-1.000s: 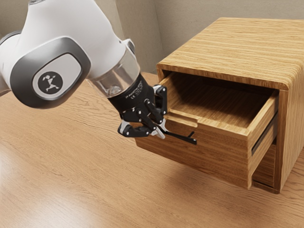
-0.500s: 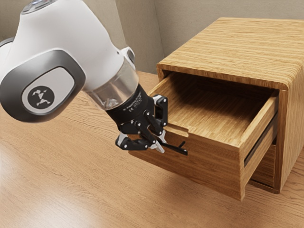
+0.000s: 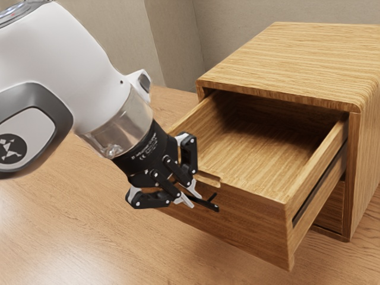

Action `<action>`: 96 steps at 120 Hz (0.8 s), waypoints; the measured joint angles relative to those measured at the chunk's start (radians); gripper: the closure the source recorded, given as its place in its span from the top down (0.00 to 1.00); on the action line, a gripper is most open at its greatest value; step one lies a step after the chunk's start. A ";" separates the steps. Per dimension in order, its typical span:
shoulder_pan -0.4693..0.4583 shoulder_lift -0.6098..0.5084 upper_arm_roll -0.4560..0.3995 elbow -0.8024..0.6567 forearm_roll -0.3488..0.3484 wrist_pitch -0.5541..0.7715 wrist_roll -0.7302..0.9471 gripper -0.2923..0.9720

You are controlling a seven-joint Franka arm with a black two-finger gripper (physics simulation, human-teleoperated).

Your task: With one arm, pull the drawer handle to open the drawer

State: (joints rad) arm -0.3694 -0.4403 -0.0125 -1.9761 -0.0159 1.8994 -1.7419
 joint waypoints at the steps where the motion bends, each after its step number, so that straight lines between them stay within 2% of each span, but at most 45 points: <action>1: 0.000 -0.002 0.000 -0.002 0.000 0.000 0.000 0.15; 59: -0.004 -0.100 -0.002 -0.087 0.000 0.002 -0.013 0.15; 83: -0.001 -0.143 -0.019 -0.091 0.005 -0.001 -0.016 0.26; 96: -0.025 -0.191 -0.032 -0.090 0.006 -0.023 -0.024 0.42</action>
State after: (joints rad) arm -0.3947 -0.6313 -0.0450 -2.0662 -0.0099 1.8765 -1.7661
